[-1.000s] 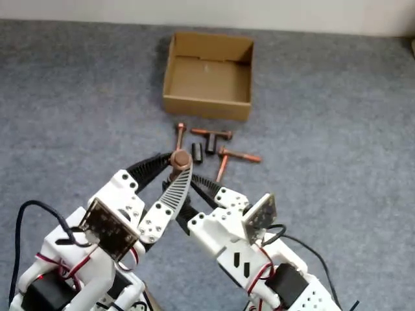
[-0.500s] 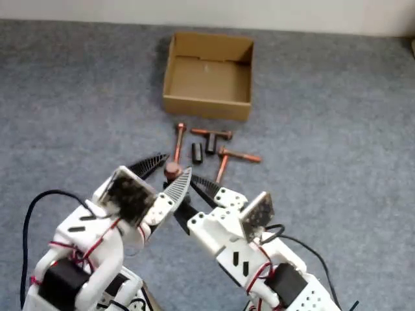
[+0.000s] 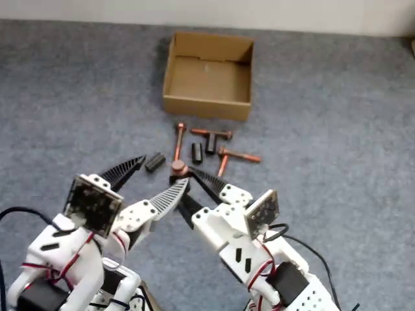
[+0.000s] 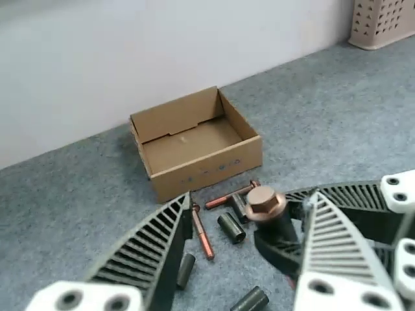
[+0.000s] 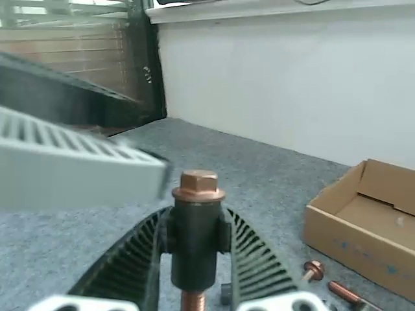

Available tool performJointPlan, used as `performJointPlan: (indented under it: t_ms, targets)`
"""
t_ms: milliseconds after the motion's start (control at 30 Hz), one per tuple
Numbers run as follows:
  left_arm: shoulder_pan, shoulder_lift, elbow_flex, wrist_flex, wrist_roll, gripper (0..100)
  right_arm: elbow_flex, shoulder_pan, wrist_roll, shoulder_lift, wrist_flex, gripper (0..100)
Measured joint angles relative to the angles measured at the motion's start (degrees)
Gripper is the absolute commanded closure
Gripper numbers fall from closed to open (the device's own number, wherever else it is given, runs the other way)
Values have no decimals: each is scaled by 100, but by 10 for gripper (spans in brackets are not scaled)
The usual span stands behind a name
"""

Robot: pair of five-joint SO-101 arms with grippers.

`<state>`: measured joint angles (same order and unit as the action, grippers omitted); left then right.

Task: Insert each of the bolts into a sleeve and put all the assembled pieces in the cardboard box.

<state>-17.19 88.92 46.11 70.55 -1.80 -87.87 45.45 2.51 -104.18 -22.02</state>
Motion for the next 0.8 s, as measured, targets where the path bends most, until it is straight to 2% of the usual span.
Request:
performJointPlan:
  t_ms: [200,300,400,600,800]
  targets:
    - [123,0,-316,123,211,709,0,-308,0,0,0,994]
    - [677,0,-316,123,334,733,0,-615,0,0,-70,994]
    - [1389,9,-167,123,360,799,0,-941,0,0,-343,994]
    - [2426,0,1169,-53,360,1000,9,-1600,0,229,-369,994]
    - [2760,-9,2444,-422,360,995,949,-1749,0,2057,-369,994]
